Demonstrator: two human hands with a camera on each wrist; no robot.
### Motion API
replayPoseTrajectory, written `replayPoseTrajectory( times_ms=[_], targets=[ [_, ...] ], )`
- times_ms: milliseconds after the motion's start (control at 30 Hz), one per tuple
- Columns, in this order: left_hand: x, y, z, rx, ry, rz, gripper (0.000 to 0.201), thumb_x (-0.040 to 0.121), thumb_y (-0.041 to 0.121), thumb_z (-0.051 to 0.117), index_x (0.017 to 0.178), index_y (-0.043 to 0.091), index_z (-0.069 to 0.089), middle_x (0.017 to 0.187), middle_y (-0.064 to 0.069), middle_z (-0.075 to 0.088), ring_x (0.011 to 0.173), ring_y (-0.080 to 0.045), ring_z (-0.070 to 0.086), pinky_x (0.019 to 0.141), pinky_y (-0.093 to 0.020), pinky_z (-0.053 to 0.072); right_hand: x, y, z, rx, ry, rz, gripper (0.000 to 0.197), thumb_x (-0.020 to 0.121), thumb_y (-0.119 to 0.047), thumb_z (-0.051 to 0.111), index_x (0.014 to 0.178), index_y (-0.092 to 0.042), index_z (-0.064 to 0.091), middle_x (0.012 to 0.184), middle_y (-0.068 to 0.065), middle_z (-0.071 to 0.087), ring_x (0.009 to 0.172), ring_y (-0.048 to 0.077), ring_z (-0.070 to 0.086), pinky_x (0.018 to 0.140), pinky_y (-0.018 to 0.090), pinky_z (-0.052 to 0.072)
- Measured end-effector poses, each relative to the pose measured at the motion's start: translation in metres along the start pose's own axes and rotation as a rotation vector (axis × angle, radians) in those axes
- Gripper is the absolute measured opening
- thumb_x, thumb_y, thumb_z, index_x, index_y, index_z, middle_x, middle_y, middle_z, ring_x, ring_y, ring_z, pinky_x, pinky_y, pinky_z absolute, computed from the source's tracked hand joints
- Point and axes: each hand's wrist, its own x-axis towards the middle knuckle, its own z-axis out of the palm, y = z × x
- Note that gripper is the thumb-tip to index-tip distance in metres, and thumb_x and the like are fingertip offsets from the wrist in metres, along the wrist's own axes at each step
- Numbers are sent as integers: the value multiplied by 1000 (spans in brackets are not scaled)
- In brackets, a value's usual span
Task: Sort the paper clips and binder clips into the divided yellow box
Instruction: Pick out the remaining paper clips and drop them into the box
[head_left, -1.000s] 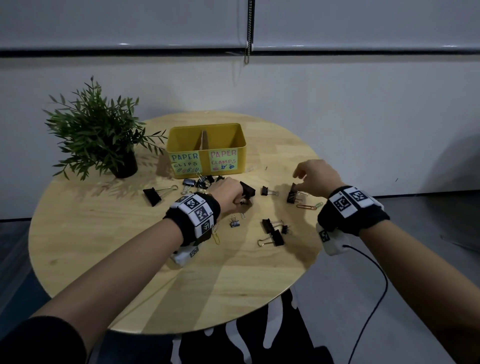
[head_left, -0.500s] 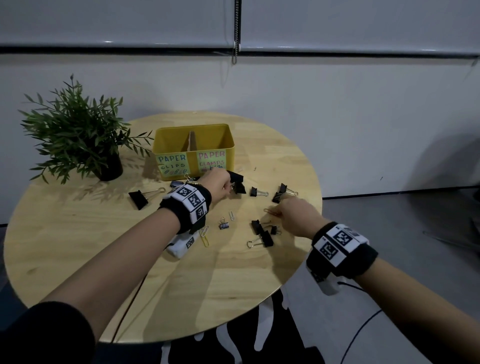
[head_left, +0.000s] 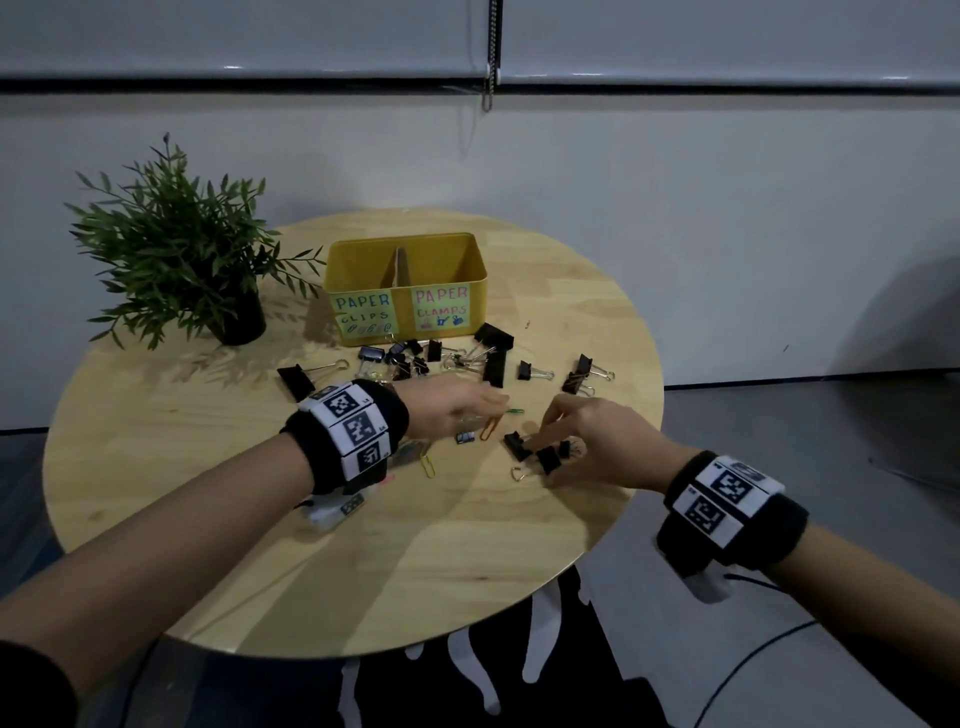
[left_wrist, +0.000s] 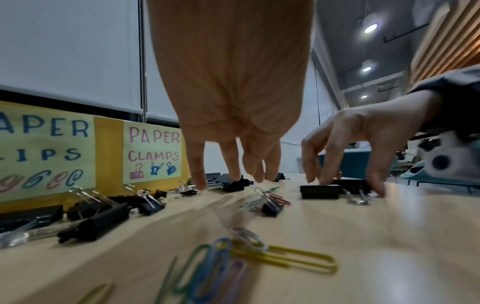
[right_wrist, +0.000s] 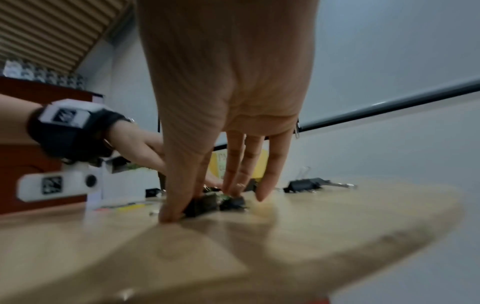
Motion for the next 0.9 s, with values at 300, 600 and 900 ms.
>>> replayPoseTrajectory(
  times_ms=[300, 600, 900],
  targets=[
    [-13, -19, -7, 18, -163, -238, 82, 85, -17, 31, 151, 29, 12, 161, 6, 4, 148, -19, 13, 122, -38, 14, 13, 10, -3, -62, 118, 45, 39, 84, -40, 67, 122, -30, 65, 115, -2, 60, 101, 18, 58, 71, 31, 50],
    [-74, -16, 20, 114, -300, -238, 75, 92, -8, 27, 151, 19, -10, 159, 1, -18, 149, -19, -4, 119, -41, -3, 35, -47, 16, -202, 100, -295, 54, 95, -22, 53, 146, -20, 37, 154, 6, 34, 132, 25, 44, 97, 43, 47],
    [-80, -15, 30, 115, -304, -197, 62, 101, 9, 26, 152, 20, -10, 159, 4, -17, 149, -19, -9, 119, -53, -5, 48, -32, 7, -230, 36, -25, 53, 101, -33, 34, 152, -25, 20, 162, 1, 9, 149, 20, 15, 117, 56, 15]
  ],
)
